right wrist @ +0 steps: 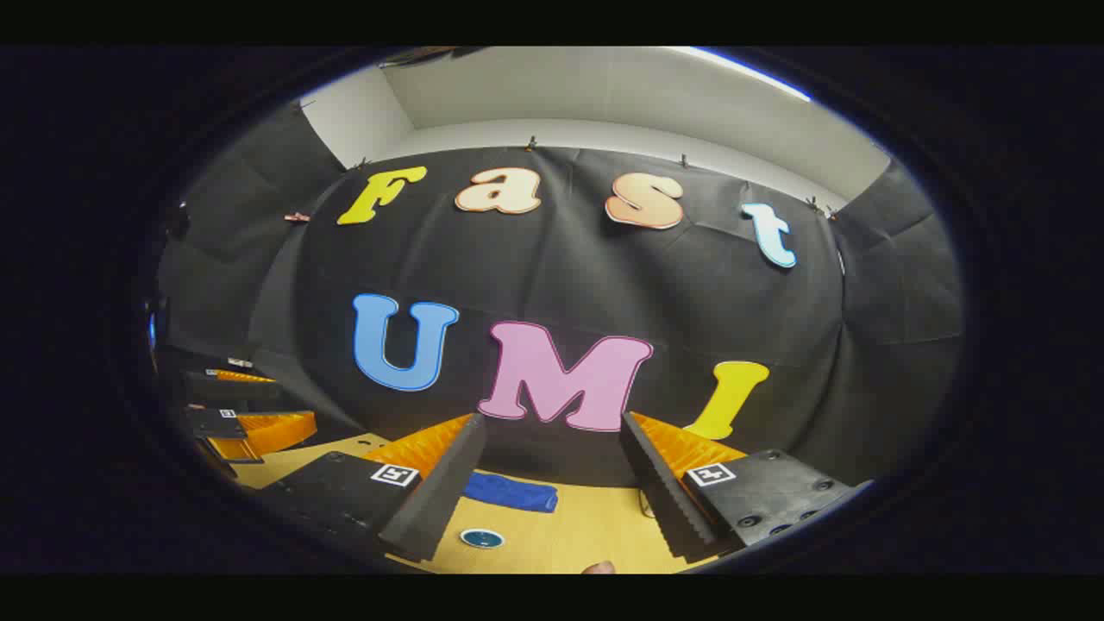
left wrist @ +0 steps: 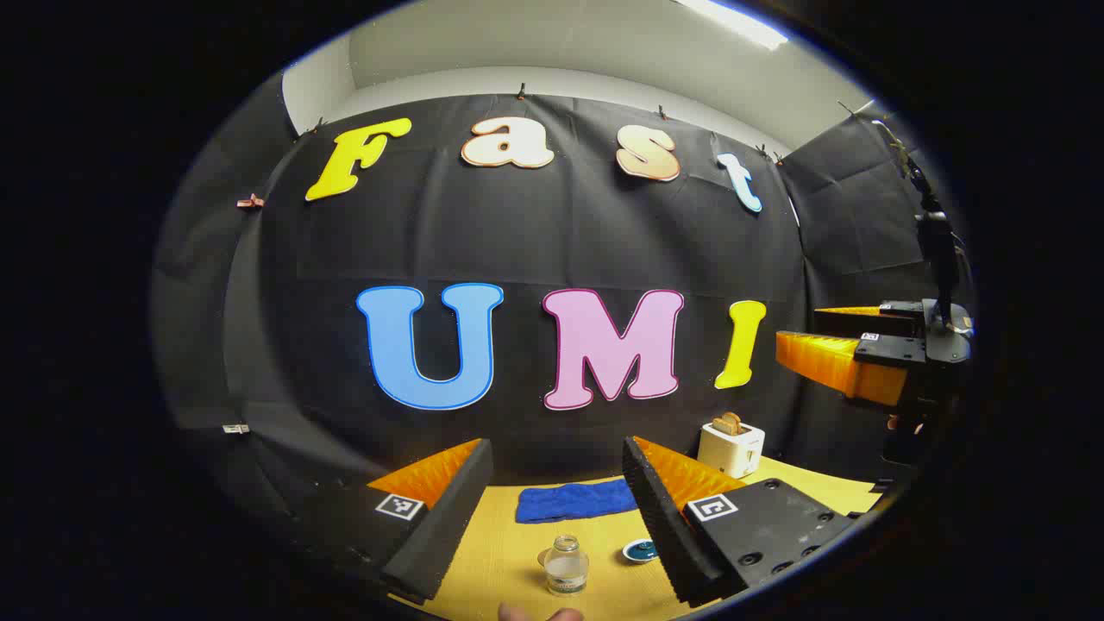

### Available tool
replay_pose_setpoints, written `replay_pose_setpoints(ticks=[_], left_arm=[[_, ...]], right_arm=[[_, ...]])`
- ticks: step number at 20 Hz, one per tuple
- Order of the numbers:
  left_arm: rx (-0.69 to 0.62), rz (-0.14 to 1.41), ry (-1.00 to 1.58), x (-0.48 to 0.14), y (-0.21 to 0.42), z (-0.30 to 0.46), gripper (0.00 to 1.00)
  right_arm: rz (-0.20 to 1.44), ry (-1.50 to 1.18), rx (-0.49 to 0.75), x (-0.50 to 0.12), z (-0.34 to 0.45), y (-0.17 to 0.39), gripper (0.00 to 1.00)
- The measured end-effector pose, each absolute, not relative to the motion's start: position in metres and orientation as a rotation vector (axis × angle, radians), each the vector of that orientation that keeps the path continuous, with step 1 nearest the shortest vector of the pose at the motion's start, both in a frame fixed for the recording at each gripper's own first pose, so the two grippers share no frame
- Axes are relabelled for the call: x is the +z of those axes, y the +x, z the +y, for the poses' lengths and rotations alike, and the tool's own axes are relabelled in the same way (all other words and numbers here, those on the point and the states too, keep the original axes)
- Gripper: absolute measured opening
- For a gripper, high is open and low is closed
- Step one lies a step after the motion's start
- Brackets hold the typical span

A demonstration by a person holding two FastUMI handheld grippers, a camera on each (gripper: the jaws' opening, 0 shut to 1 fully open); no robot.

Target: Open the teacup lid with one hand, grasp the water bottle and pour water into the teacup with the other hand; after pouring, place the water bottle on the coaster and then close the teacup lid.

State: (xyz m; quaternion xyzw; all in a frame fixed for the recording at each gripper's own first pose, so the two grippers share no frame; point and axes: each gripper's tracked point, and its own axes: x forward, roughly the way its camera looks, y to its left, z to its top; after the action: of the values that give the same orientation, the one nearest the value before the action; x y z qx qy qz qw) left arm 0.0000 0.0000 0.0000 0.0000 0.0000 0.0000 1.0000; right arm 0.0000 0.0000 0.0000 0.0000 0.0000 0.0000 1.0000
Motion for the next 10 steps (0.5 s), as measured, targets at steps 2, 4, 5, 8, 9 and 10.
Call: replay_pose_setpoints(ticks=[2, 4, 5, 8, 9, 10], left_arm=[[0.002, 0.003, 0.009, 0.0001, 0.0, 0.0001, 0.95], [0.003, 0.004, 0.01, -0.0007, -0.0014, -0.0004, 0.95], [0.005, 0.001, 0.009, 0.0021, -0.0015, -0.0004, 0.95], [0.01, 0.002, 0.008, 0.0013, -0.003, -0.0006, 0.95], [0.012, 0.001, 0.01, 0.0016, -0.0031, -0.0007, 0.95], [0.012, 0.0, 0.013, 0.0019, -0.0042, -0.0004, 0.95]], right_arm=[[0.001, 0.0, 0.006, -0.0004, -0.0001, -0.0004, 0.96], [-0.001, -0.002, -0.002, -0.0004, -0.0013, -0.0002, 0.96], [-0.003, -0.001, -0.003, 0.0007, -0.0004, -0.0004, 0.96], [-0.005, 0.005, -0.003, 0.0009, -0.0011, -0.001, 0.96], [-0.005, 0.003, -0.004, 0.0016, -0.002, -0.0014, 0.97], [-0.008, -0.001, -0.01, 0.0025, -0.002, -0.0016, 0.96]])
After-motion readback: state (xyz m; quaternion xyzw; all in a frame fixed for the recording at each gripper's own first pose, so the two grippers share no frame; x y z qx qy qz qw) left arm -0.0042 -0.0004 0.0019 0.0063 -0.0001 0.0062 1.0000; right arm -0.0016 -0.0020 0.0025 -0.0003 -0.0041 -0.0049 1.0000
